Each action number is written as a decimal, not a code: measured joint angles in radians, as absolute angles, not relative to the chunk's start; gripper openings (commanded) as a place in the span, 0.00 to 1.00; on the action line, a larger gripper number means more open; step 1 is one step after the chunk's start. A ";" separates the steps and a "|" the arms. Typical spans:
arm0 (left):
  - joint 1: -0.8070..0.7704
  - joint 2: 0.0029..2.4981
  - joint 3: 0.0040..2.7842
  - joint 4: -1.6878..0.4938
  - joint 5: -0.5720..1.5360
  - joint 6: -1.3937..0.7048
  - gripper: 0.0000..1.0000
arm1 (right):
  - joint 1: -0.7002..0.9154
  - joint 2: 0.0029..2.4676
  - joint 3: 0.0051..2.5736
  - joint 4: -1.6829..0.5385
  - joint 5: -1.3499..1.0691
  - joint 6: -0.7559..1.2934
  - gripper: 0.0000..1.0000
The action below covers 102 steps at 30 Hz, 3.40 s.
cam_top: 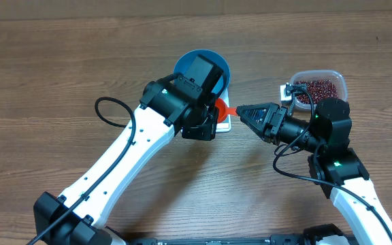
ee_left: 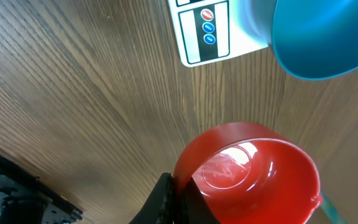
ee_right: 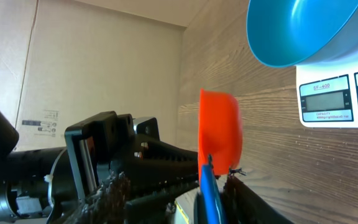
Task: Scoop item into bowl and weigh 150g on scale
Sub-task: 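Close the right gripper on the blue handle of the scoop, then open the left gripper to release the scoop rim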
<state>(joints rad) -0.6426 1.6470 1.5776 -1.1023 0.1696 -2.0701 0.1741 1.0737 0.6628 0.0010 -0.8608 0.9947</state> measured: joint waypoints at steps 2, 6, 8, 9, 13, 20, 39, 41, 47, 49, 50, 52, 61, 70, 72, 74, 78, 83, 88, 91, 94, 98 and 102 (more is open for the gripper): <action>-0.649 1.647 1.578 -1.102 0.170 -2.070 0.04 | 0.176 1.074 0.663 0.001 -0.860 0.994 0.45; -0.653 1.647 1.578 -1.102 0.173 -2.070 0.04 | 0.178 1.074 0.663 0.001 -0.861 0.994 0.41; -0.653 1.647 1.578 -1.102 0.173 -2.070 0.04 | 0.178 1.074 0.663 0.001 -0.860 0.993 0.40; -0.653 1.647 1.578 -1.102 0.173 -2.070 0.04 | 0.178 1.074 0.663 0.001 -0.861 0.994 0.39; -0.653 1.647 1.578 -1.102 0.173 -2.070 0.04 | 0.178 1.074 0.663 0.000 -0.860 0.994 0.34; -0.653 1.647 1.578 -1.102 0.173 -2.070 0.04 | 0.178 1.074 0.663 -0.002 -0.859 0.992 0.24; -0.653 1.647 1.578 -1.102 0.176 -2.070 0.04 | 0.178 1.080 0.663 -0.031 -0.849 0.991 0.04; -0.653 1.647 1.578 -1.102 0.175 -2.070 0.04 | 0.178 1.080 0.663 -0.030 -0.849 0.991 0.04; -0.653 1.647 1.578 -1.102 0.175 -2.070 0.04 | 0.178 1.080 0.663 -0.031 -0.849 0.991 0.04; -0.653 1.647 1.578 -1.102 0.175 -2.070 0.04 | 0.178 1.080 0.663 -0.035 -0.848 0.991 0.04; -0.653 1.647 1.578 -1.103 0.175 -2.070 0.05 | 0.178 1.080 0.663 -0.038 -0.849 0.991 0.04; -0.653 1.647 1.578 -1.103 0.173 -2.070 0.15 | 0.178 1.080 0.663 -0.038 -0.848 0.991 0.04; -0.653 1.647 1.578 -1.102 0.176 -2.070 0.33 | 0.178 1.080 0.663 -0.040 -0.849 0.991 0.04; -0.653 1.647 1.578 -1.102 0.185 -2.066 0.48 | 0.178 1.080 0.663 -0.054 -0.848 0.982 0.04; -0.653 1.647 1.578 -1.103 0.199 -2.065 0.49 | 0.178 1.080 0.663 -0.070 -0.847 0.969 0.04; -0.653 1.647 1.578 -1.103 0.210 -2.057 0.50 | 0.178 1.080 0.663 -0.089 -0.841 0.954 0.04; -0.653 1.647 1.578 -1.103 0.220 -2.024 0.54 | 0.178 1.080 0.663 -0.145 -0.802 0.925 0.04; -0.653 1.647 1.578 -1.107 0.229 -1.978 0.56 | 0.176 1.080 0.663 -0.180 -0.749 0.873 0.04; -0.653 1.647 1.578 -1.107 0.233 -1.900 0.52 | 0.171 1.080 0.663 -0.209 -0.723 0.790 0.04; -0.653 1.647 1.578 -1.107 0.233 -1.813 0.50 | 0.171 1.080 0.663 -0.242 -0.715 0.722 0.04; -0.648 1.647 1.578 -1.118 0.236 -1.700 0.49 | 0.171 1.080 0.663 -0.292 -0.714 0.651 0.04; -0.634 1.647 1.578 -1.130 0.244 -1.526 0.49 | 0.171 1.080 0.663 -0.372 -0.712 0.517 0.04; -0.632 1.647 1.578 -1.131 0.244 -1.337 0.52 | 0.171 1.080 0.663 -0.455 -0.714 0.359 0.04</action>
